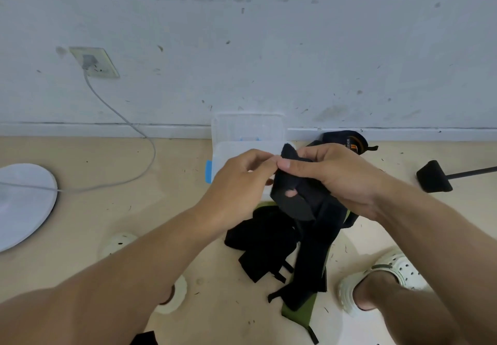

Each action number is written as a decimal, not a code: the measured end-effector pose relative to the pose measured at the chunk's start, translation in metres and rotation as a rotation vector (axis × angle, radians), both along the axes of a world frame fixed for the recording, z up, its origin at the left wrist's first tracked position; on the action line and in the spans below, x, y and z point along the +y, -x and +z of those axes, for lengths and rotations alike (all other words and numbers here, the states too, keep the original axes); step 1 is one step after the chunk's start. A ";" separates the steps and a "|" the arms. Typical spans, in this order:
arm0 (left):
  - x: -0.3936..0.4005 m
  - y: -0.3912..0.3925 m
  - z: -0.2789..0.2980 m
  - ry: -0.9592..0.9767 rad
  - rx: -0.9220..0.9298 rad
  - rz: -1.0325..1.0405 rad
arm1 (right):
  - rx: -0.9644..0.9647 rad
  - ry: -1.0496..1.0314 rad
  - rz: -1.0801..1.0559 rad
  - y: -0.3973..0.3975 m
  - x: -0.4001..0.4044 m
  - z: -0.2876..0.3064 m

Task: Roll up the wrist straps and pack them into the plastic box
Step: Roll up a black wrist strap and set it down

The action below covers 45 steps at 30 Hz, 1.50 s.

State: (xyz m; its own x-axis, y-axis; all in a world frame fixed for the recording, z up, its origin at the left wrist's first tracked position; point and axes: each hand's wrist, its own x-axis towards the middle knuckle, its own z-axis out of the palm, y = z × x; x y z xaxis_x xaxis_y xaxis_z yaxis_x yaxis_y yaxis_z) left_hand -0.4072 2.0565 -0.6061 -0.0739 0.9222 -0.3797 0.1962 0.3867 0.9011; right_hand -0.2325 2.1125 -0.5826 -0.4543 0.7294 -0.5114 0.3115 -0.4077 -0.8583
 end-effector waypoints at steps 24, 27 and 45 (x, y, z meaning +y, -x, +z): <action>0.000 0.006 0.001 -0.280 0.095 -0.098 | -0.063 -0.552 -0.113 -0.006 0.000 0.011; 0.002 0.004 0.002 -0.207 0.067 -0.114 | 0.017 -0.514 0.010 -0.010 0.001 0.016; 0.000 0.001 0.007 -0.073 -0.257 -0.026 | -0.116 -0.440 -0.262 0.001 -0.002 0.005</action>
